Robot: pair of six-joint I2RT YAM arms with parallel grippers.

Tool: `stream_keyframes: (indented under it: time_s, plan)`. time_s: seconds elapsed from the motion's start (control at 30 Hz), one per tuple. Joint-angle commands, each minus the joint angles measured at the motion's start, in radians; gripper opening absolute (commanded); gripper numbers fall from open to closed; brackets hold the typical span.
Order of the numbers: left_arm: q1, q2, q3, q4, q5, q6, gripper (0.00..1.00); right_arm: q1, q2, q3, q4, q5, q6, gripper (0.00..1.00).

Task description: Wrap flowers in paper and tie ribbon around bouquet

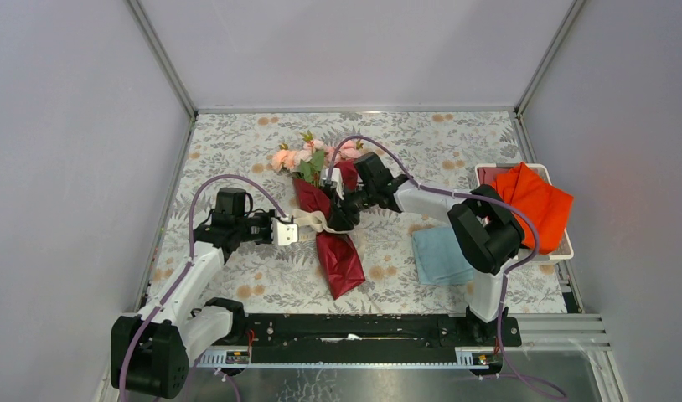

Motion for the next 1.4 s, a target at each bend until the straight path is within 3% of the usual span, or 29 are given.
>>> stream_keyframes:
  time_s: [0.0,0.4,0.73,0.83,0.97,1.07,1.2,1.37]
  plan:
    - [0.006,0.004,-0.005,0.05,0.017,-0.008,0.0,0.013,-0.018,-0.057,0.282,-0.001,0.156,0.41]
    - [0.006,0.008,-0.008,0.05,0.014,-0.01,0.0,0.018,-0.052,-0.062,0.326,0.084,0.156,0.47]
    - [0.006,0.01,-0.012,0.054,0.007,-0.007,0.0,0.033,0.002,-0.025,0.187,0.068,0.06,0.52]
    - [0.006,0.013,-0.012,0.06,0.015,-0.007,0.0,0.058,0.032,0.024,0.115,0.071,0.017,0.47]
    - [0.006,0.014,-0.01,0.06,0.01,-0.01,0.0,0.062,0.022,0.028,0.124,0.084,0.025,0.2]
    - [0.005,0.013,-0.011,0.057,0.004,-0.01,0.0,0.061,-0.011,0.017,0.127,0.119,0.026,0.07]
    - [0.006,0.013,-0.014,0.057,0.002,-0.006,0.0,0.042,-0.04,0.029,0.088,0.191,0.063,0.0]
    - [0.007,0.015,-0.027,0.056,-0.03,0.019,0.0,0.002,-0.116,-0.006,0.097,0.282,0.163,0.0]
